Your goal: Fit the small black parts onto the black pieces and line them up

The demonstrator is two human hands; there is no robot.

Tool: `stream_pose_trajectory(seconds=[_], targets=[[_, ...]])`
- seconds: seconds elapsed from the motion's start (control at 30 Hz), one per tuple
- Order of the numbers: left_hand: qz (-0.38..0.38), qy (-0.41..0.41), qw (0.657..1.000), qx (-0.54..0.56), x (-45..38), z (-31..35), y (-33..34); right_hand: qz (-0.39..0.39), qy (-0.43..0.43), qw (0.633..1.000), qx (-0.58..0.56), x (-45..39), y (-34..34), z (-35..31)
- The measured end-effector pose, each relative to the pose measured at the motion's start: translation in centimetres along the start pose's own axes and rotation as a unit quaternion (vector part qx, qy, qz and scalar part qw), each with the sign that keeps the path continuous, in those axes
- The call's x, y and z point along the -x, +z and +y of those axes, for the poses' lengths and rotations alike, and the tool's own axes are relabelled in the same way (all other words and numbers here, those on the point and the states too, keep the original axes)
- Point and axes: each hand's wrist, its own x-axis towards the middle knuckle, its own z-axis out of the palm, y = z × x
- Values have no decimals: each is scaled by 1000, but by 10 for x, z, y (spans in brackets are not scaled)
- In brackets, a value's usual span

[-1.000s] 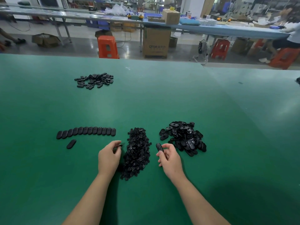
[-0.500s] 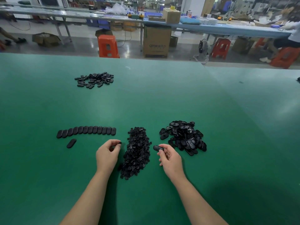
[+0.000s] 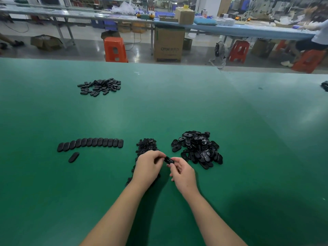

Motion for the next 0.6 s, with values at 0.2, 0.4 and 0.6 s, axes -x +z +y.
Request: stream_pose_trajectory(seconds=[0.2, 0.4, 0.6], targets=[[-43, -60, 997, -33, -3, 6, 15, -1, -5, 1000, -4, -1, 0, 2], [-46, -65, 996, -34, -4, 6, 15, -5, -12, 1000, -9, -1, 0, 1], [-36, -76, 996, -42, -7, 11, 19, -4, -15, 1000, -15, -2, -2, 1]])
